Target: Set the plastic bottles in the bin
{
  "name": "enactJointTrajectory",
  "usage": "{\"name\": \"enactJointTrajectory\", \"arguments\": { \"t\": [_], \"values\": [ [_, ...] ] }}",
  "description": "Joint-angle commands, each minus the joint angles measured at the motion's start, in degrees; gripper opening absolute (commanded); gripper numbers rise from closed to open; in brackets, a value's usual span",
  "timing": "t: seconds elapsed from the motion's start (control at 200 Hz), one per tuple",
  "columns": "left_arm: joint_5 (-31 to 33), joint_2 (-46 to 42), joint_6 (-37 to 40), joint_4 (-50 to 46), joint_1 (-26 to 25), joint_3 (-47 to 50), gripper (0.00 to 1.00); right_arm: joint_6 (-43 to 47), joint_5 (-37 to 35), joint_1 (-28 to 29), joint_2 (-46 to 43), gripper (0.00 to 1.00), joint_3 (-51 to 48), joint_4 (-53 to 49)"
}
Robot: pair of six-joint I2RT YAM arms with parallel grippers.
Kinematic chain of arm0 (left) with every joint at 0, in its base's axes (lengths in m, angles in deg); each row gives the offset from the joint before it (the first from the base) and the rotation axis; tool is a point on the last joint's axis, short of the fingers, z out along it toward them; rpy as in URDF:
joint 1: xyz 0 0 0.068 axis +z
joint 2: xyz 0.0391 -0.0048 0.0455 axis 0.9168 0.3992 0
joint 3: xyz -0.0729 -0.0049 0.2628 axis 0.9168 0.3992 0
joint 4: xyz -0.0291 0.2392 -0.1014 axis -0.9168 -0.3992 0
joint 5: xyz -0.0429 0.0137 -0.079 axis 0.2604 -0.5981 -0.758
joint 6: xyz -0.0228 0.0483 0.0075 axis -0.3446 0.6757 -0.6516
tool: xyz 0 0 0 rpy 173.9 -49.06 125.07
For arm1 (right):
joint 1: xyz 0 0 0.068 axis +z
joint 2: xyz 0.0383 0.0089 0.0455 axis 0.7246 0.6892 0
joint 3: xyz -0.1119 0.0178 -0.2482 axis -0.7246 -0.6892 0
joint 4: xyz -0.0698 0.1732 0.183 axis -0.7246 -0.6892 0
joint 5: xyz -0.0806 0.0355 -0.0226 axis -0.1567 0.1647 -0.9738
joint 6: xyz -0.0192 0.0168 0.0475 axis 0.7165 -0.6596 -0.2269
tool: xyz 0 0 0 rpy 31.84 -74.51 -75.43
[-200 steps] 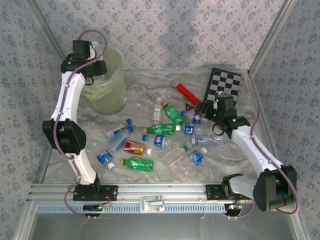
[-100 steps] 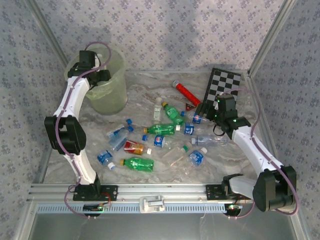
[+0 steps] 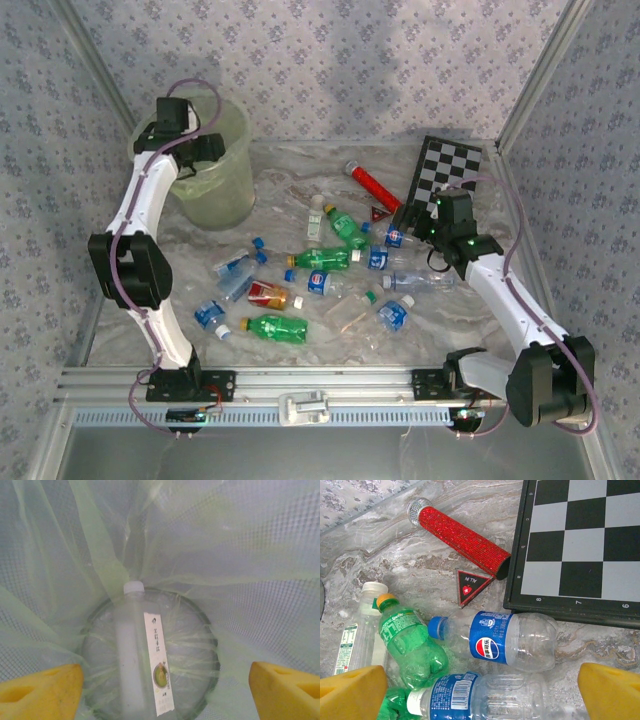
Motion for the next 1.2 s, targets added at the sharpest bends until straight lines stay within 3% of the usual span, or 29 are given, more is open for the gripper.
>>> {"name": "enactJointTrajectory", "arguments": {
  "t": [0.0, 0.275, 0.525, 0.7, 0.905, 1.054, 1.194],
  "values": [
    [0.26, -5.88, 0.43, 0.32, -0.07, -4.62, 0.87, -1.20, 0.08, -0.26, -0.85, 1.00, -0.64, 0.01],
    [-4.38, -16.44, -0.08, 0.87, -1.50, -1.01, 0.91, -2.48, 1.71, -0.23, 0.64, 1.00, -0.83, 2.06],
    [-5.79, -31.24, 0.27, 1.82, -6.65, 16.41, 0.92, -4.48, 2.39, -0.15, 2.56, 1.00, -1.02, 4.21],
    [-5.12, -42.90, -11.09, 2.89, -8.73, 32.87, 0.94, -6.89, 2.33, -0.19, 4.05, 1.00, -1.46, 6.81],
    [6.72, -51.50, -24.61, -6.27, -12.39, 45.89, 0.97, -7.41, 2.36, 0.23, 5.88, 1.00, -1.60, 8.46],
    [11.95, -56.42, -32.94, -11.13, -12.46, 53.68, 1.00, -8.69, 2.82, 0.45, 6.83, 1.00, -1.76, 8.57],
    [14.14, -58.63, -36.00, -12.36, -12.45, 59.32, 1.00, -8.42, 2.41, 0.47, 6.90, 1.00, -2.62, 8.38]
  ]
}}
